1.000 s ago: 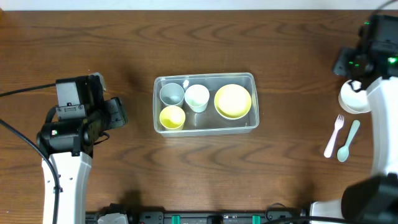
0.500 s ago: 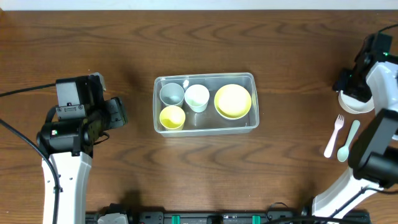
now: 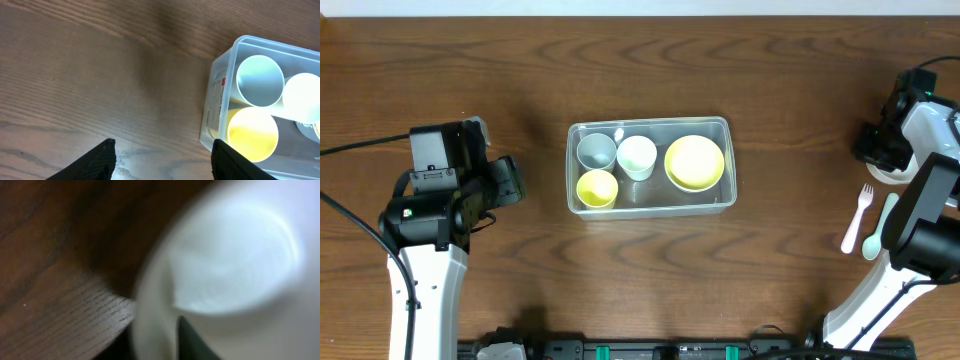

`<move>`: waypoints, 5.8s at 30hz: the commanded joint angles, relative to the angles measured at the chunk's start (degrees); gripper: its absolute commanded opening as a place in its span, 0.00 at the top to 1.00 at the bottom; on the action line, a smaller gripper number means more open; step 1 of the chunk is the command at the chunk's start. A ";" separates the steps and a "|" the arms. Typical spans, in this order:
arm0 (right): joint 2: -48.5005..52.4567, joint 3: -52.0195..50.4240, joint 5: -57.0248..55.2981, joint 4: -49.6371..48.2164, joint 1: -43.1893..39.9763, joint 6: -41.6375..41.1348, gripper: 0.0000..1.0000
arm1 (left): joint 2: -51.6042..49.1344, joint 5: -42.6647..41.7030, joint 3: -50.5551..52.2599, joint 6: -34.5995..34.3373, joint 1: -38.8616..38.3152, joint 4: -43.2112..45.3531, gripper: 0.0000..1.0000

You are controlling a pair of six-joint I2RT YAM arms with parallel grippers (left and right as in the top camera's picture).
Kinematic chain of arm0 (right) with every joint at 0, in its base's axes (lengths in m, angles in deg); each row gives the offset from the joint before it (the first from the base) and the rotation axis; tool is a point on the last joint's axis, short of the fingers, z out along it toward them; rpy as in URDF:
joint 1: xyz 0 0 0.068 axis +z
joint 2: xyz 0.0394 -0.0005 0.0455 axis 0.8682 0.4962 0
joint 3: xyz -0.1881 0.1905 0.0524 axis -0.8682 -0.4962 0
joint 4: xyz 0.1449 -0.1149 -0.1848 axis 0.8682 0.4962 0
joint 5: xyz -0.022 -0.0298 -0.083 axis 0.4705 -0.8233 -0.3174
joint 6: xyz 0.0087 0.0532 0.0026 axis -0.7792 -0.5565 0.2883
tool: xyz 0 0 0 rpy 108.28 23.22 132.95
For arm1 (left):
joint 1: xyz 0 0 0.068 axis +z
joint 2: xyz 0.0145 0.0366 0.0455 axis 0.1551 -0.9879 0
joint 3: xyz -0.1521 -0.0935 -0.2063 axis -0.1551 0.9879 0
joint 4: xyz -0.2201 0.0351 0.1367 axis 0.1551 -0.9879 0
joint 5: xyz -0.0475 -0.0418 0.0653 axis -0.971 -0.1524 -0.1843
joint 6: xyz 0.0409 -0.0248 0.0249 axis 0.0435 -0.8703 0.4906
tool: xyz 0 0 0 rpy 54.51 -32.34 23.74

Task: Pack container
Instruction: 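Move the right gripper to the white bowl and grasp its rim, then carry the white bowl and stack it on the yellow bowl, then move the right gripper to the white fork and grasp it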

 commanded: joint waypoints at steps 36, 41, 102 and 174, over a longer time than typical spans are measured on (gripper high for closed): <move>-26.91 1.79 8.44 4.87 40.65 10.95 0.94 | -0.22 -0.39 -0.02 -0.33 0.20 0.04 0.38; -24.24 1.79 8.41 4.83 49.92 11.02 0.93 | -0.22 -0.39 -0.02 -0.33 0.20 0.02 0.38; -29.18 -3.26 1.27 13.18 6.19 -7.34 0.32 | -0.24 -0.37 -0.02 -0.31 0.20 0.11 0.38; -9.88 -21.81 6.32 -7.19 -3.65 -0.98 0.68 | -0.24 -0.37 -0.02 -0.31 0.20 0.09 0.38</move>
